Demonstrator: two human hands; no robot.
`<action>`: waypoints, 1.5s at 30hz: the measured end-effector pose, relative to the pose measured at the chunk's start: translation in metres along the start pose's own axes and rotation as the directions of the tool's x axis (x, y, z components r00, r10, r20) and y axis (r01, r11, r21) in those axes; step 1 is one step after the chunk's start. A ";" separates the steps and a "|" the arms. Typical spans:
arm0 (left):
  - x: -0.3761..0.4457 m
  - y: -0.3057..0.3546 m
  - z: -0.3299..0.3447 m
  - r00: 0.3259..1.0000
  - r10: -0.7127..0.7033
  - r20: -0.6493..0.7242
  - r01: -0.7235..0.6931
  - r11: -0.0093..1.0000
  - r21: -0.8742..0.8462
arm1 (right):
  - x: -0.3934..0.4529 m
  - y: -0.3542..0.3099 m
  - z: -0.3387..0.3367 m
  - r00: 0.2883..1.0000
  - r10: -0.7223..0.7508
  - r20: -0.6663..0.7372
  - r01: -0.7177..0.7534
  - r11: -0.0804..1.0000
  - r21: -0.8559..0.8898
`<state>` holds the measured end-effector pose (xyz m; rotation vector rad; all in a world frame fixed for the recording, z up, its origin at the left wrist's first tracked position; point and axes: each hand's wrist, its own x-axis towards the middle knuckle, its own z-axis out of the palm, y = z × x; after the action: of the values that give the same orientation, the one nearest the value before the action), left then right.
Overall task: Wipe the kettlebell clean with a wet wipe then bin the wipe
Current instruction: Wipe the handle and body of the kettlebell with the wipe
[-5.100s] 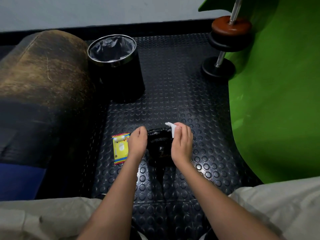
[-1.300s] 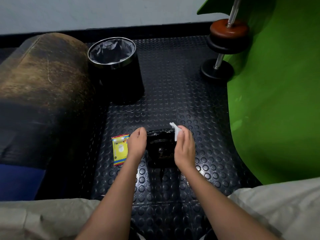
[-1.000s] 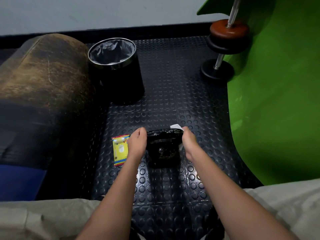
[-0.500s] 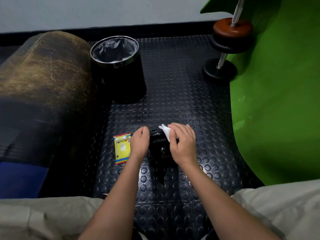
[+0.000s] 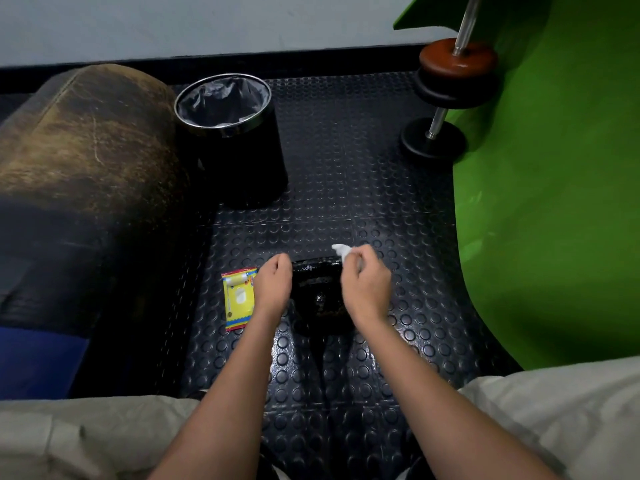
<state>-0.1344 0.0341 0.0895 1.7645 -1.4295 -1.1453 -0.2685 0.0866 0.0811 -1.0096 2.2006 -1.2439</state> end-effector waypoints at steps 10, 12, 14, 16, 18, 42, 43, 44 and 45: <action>0.003 -0.003 0.000 1.000 0.009 -0.010 -0.009 1.000 0.010 | -0.001 0.014 0.007 0.883 -0.451 -0.129 0.436 0.891 -0.124; 0.003 -0.003 0.000 1.000 -0.002 -0.013 0.002 1.000 0.006 | 0.000 0.020 0.001 0.934 -0.348 -0.076 0.339 0.935 -0.107; 0.002 -0.002 0.000 1.000 -0.008 -0.011 0.008 1.000 0.000 | 0.000 0.023 -0.003 0.975 -0.224 -0.006 0.223 0.971 -0.089; 0.002 -0.002 0.000 1.000 -0.011 -0.007 0.011 1.000 -0.005 | 0.000 0.020 -0.005 0.994 -0.104 0.036 0.105 0.994 -0.038; 0.002 -0.003 0.000 1.000 -0.015 -0.002 0.015 1.000 -0.013 | 0.006 0.009 -0.007 0.996 0.043 0.082 -0.047 0.998 0.036; 0.000 -0.001 0.000 1.000 0.003 -0.006 -0.003 1.000 -0.003 | 0.001 0.024 -0.002 0.978 0.108 0.181 -0.132 0.983 0.126; 0.001 -0.001 0.000 1.000 0.002 -0.009 -0.002 1.000 -0.005 | 0.007 0.019 -0.005 0.930 0.265 0.255 -0.314 0.934 0.174; 0.001 -0.001 0.000 1.000 0.001 -0.012 -0.001 1.000 -0.007 | 0.014 0.013 -0.008 0.876 0.366 0.314 -0.428 0.890 0.155; 0.001 -0.002 0.001 1.000 0.000 -0.012 0.000 1.000 -0.011 | 0.019 0.009 -0.011 0.842 0.410 0.352 -0.471 0.876 0.106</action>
<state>-0.1340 0.0333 0.0873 1.7615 -1.4136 -1.1388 -0.2915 0.0810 0.0787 -0.5326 1.8749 -0.9702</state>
